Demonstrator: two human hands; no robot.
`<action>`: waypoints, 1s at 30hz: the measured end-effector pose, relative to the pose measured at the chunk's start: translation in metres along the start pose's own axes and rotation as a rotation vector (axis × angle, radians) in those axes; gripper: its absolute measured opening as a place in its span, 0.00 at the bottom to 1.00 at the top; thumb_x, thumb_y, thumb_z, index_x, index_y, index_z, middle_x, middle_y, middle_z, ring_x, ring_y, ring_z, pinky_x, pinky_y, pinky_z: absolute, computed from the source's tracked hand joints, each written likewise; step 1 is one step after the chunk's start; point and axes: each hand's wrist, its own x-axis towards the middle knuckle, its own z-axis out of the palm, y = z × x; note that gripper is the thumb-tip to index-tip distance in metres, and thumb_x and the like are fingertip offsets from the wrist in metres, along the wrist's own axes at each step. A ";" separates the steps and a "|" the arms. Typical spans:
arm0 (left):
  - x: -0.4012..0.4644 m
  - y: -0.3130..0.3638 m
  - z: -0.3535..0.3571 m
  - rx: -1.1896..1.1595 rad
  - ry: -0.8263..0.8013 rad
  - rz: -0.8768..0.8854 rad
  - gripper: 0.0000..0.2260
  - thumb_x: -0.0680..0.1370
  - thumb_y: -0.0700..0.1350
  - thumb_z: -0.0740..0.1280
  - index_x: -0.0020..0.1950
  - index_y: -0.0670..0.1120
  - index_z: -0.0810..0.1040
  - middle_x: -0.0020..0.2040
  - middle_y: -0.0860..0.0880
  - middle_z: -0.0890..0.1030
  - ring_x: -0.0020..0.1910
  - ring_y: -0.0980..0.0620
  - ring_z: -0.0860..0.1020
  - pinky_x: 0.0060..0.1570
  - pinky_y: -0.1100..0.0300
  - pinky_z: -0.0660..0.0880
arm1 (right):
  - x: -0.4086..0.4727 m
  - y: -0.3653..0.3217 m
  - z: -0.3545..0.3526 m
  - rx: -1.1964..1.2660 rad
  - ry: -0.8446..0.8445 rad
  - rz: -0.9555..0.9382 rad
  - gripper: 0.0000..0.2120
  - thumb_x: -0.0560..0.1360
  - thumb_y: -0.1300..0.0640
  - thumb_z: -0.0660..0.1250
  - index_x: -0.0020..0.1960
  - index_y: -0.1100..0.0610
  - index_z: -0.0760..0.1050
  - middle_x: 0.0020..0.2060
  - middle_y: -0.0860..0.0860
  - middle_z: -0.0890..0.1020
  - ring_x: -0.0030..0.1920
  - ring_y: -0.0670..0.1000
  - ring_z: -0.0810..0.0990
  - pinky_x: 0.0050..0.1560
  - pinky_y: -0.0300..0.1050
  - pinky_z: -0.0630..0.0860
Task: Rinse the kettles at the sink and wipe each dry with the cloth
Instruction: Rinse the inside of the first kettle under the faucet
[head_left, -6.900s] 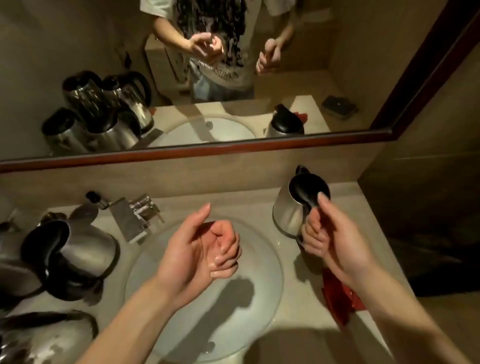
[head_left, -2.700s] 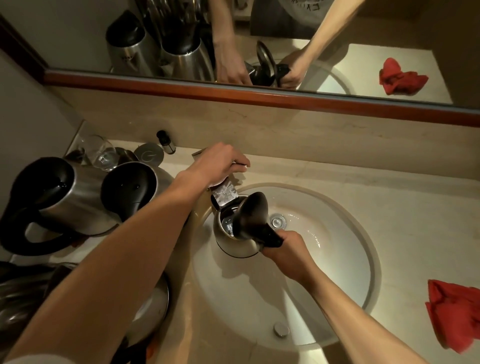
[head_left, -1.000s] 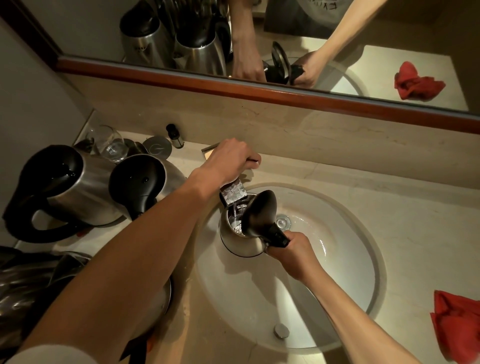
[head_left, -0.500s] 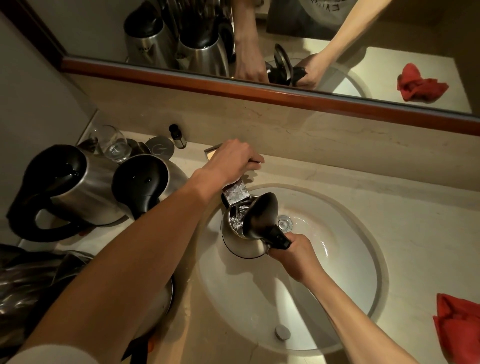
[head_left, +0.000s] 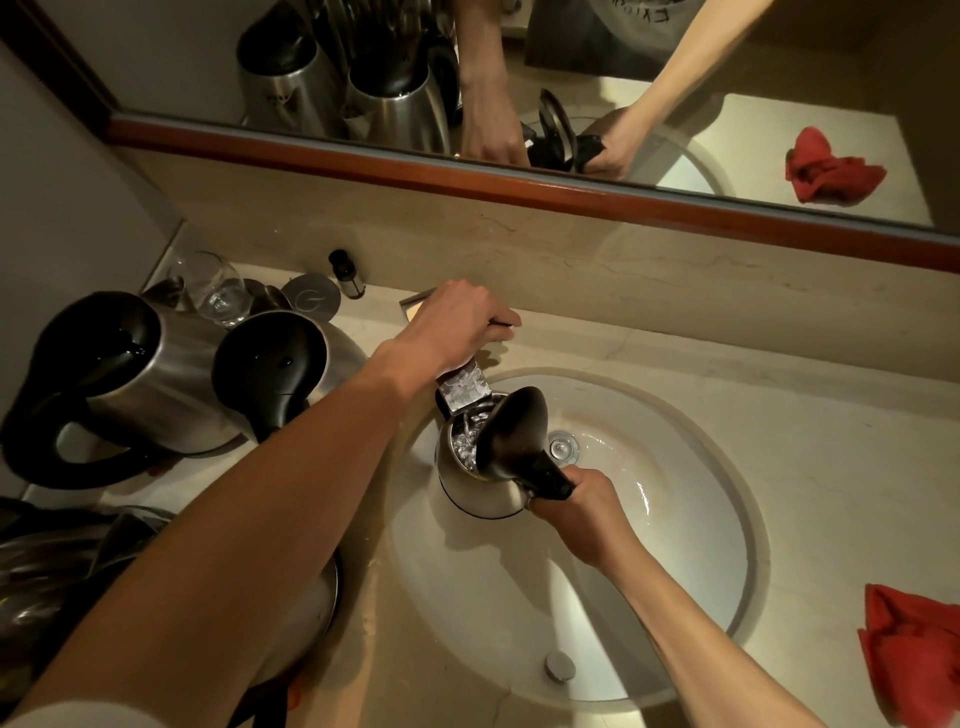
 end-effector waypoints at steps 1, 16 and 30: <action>0.000 -0.001 0.000 -0.002 0.002 0.000 0.14 0.79 0.49 0.69 0.62 0.46 0.82 0.60 0.49 0.83 0.59 0.49 0.81 0.62 0.55 0.74 | 0.000 0.000 0.000 0.003 -0.001 0.000 0.15 0.68 0.67 0.74 0.33 0.63 0.68 0.29 0.50 0.64 0.31 0.49 0.59 0.34 0.47 0.56; 0.001 -0.003 0.001 0.002 0.008 -0.011 0.13 0.79 0.50 0.69 0.62 0.49 0.83 0.58 0.48 0.84 0.58 0.46 0.81 0.56 0.56 0.72 | -0.001 0.003 0.004 0.022 0.014 -0.011 0.18 0.69 0.67 0.74 0.32 0.55 0.66 0.25 0.44 0.61 0.31 0.47 0.57 0.34 0.48 0.55; 0.002 -0.004 0.001 0.019 0.000 -0.003 0.13 0.79 0.50 0.69 0.62 0.49 0.83 0.57 0.48 0.85 0.57 0.45 0.81 0.54 0.55 0.73 | -0.001 0.002 0.002 0.131 0.056 0.042 0.24 0.69 0.68 0.73 0.25 0.50 0.64 0.26 0.46 0.63 0.34 0.51 0.59 0.39 0.48 0.57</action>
